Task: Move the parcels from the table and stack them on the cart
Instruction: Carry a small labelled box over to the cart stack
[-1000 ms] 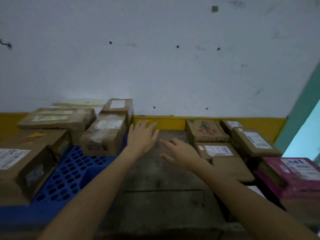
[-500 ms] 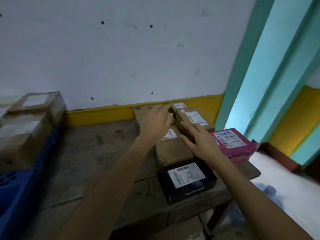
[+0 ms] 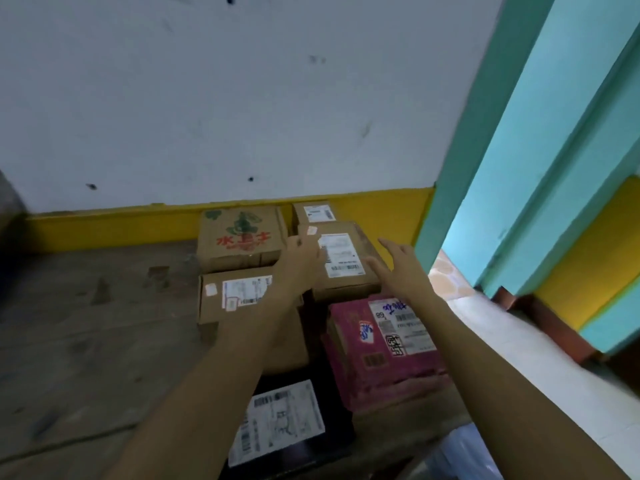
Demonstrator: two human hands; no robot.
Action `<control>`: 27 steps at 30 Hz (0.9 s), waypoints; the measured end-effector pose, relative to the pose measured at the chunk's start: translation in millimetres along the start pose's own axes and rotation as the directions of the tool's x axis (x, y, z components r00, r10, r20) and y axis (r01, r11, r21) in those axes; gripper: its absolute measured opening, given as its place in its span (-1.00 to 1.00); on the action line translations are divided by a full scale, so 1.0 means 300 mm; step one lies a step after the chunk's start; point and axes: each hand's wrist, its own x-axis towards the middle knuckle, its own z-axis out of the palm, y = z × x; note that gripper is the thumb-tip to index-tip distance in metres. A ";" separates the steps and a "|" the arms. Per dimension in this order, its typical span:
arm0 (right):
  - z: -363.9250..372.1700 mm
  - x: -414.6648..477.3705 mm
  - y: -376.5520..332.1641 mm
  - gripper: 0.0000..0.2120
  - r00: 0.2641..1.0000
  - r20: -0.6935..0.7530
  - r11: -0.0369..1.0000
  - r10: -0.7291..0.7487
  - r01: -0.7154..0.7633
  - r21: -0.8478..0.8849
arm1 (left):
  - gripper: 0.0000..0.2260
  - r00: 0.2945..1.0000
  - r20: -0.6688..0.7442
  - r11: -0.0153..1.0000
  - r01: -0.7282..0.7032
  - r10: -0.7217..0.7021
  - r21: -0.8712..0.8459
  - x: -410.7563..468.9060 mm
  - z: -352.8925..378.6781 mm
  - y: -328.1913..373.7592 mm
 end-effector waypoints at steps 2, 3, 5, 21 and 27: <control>0.005 0.051 0.076 -0.42 0.996 0.072 0.998 0.046 -0.044 -0.034 | -0.61 0.999 -0.041 0.999 0.025 -0.027 -0.046 0.017 0.058 -0.003; 0.011 0.067 0.109 -0.40 0.991 0.119 0.996 0.068 -0.062 -0.058 | -0.59 0.999 -0.040 0.999 0.026 -0.027 -0.025 0.013 0.083 -0.006; 0.029 0.091 0.151 -0.37 0.975 0.209 0.993 0.076 -0.055 -0.103 | -0.55 1.000 -0.012 0.999 0.028 -0.027 0.042 0.017 0.135 -0.019; 0.109 0.157 0.083 -0.40 0.940 0.336 0.998 -0.061 0.059 0.017 | -0.51 0.982 -0.044 0.982 0.184 -0.185 -0.036 0.070 0.194 0.023; 0.110 0.153 -0.021 -0.39 0.954 0.267 0.991 -0.133 0.125 0.050 | -0.50 0.971 -0.178 0.987 0.156 -0.162 -0.047 0.038 0.115 -0.009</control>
